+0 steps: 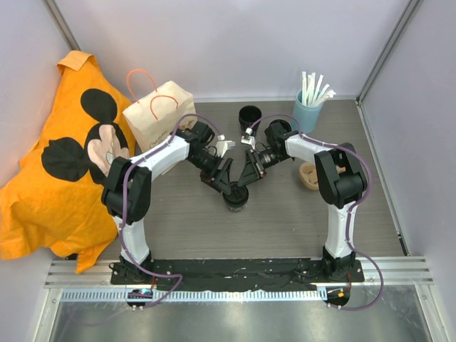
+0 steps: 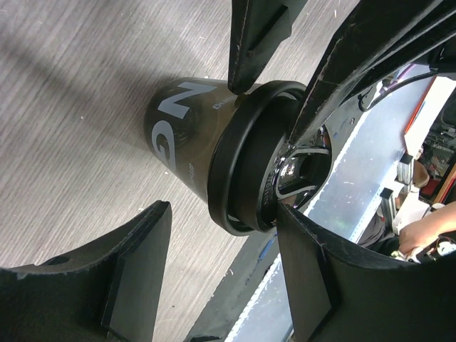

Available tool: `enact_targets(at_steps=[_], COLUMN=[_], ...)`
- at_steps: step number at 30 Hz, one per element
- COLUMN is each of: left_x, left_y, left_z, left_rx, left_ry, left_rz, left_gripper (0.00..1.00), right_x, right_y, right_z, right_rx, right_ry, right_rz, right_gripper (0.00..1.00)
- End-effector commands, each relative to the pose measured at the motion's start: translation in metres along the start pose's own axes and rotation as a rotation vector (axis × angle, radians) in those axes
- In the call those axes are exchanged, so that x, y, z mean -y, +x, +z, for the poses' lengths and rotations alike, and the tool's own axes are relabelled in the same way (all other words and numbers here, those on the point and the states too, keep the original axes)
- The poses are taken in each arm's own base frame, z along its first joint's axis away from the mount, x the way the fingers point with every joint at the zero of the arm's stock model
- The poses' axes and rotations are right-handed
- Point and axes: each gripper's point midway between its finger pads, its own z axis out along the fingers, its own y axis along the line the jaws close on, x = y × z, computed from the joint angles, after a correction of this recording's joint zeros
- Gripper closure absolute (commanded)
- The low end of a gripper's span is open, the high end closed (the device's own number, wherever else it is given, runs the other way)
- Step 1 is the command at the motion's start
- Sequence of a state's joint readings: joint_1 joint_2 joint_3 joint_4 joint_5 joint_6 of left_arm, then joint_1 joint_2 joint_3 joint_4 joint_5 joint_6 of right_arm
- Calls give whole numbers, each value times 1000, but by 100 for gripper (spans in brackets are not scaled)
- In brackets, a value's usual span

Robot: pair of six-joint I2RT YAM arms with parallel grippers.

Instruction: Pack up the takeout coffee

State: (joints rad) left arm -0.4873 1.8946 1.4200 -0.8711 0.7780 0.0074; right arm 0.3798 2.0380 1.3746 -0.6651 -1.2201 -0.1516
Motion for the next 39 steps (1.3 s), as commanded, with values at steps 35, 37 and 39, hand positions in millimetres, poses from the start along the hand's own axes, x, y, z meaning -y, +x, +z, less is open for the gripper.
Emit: enact_targets(at_steps=[35, 37, 39], left_x=[6, 7, 10], left_y=[-36, -37, -42], left_z=[-20, -23, -29], left_rx=[109, 114, 129], left_ry=[-39, -38, -30], left_rz=[136, 143, 151], left_gripper=[35, 34, 34], right_x=[-24, -24, -22], right_y=[-30, -31, -32], right_z=[-11, -13, -14], right_rx=[39, 44, 47], right_ry=[129, 131, 136], right_rz=[-114, -115, -113], right_gripper=[36, 32, 30])
